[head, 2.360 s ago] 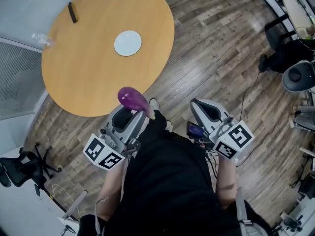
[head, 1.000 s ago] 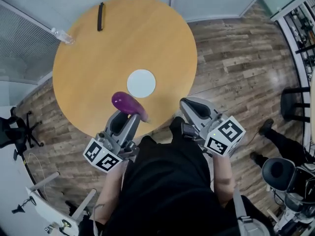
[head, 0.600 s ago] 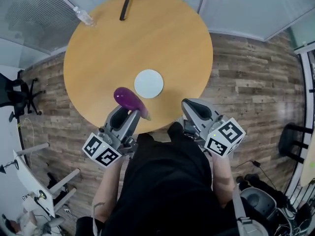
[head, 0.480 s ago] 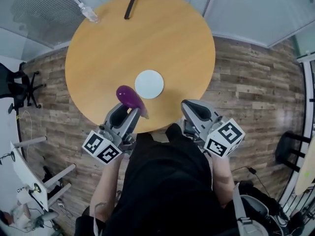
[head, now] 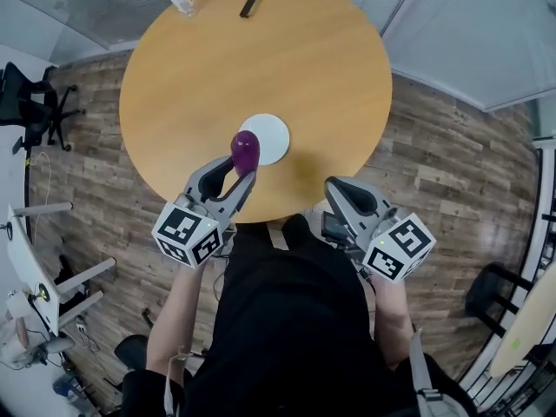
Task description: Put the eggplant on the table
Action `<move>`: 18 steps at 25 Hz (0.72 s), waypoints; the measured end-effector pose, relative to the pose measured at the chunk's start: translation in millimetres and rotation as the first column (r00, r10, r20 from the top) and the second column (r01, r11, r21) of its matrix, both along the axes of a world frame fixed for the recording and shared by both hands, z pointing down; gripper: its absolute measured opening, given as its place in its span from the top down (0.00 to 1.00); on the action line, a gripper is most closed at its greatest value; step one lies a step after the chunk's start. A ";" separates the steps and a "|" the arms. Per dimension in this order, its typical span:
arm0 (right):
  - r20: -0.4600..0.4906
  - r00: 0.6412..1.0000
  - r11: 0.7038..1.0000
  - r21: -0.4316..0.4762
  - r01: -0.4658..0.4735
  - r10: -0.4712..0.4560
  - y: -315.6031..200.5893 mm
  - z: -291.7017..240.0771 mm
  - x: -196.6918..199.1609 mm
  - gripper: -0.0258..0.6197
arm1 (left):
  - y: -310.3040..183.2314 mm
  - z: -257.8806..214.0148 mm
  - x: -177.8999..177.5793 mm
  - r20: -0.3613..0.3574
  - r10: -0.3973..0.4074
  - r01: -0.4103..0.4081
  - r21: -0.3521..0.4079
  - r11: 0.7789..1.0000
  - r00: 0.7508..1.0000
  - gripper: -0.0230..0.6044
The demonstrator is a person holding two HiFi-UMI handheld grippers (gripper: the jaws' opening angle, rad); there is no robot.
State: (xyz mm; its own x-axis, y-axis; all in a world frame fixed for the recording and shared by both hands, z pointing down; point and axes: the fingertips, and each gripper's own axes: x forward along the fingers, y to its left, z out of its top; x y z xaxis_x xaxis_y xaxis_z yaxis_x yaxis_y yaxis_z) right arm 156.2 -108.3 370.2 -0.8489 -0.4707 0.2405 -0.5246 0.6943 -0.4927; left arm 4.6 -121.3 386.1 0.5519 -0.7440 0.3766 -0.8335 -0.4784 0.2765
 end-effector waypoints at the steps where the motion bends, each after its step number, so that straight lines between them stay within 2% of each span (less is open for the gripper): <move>1: -0.002 1.000 1.000 -0.001 -0.001 0.001 0.7 0.4 0.8 0.93 | -1.0 4.1 0.3 0.037 0.008 -0.008 -0.009 1.000 0.999 0.68; 7: -0.025 1.000 1.000 0.002 -0.006 0.006 8.9 1.0 7.0 0.93 | -11.4 23.7 5.6 0.214 0.067 -0.061 -0.034 0.998 0.975 0.68; 12: -0.042 0.999 1.000 -0.002 -0.012 0.012 16.3 5.6 3.1 0.93 | -22.2 44.4 5.4 0.346 0.122 -0.113 -0.045 0.993 0.930 0.68; 14: -0.043 0.999 1.000 -0.005 -0.020 0.020 18.1 5.7 1.0 0.93 | -26.8 53.3 5.7 0.380 0.147 -0.137 -0.055 0.989 0.913 0.68; 18: -0.052 0.997 0.999 0.002 -0.049 0.049 20.2 0.4 -1.3 0.93 | -34.0 74.3 5.2 0.395 0.193 -0.164 -0.107 0.981 0.898 0.68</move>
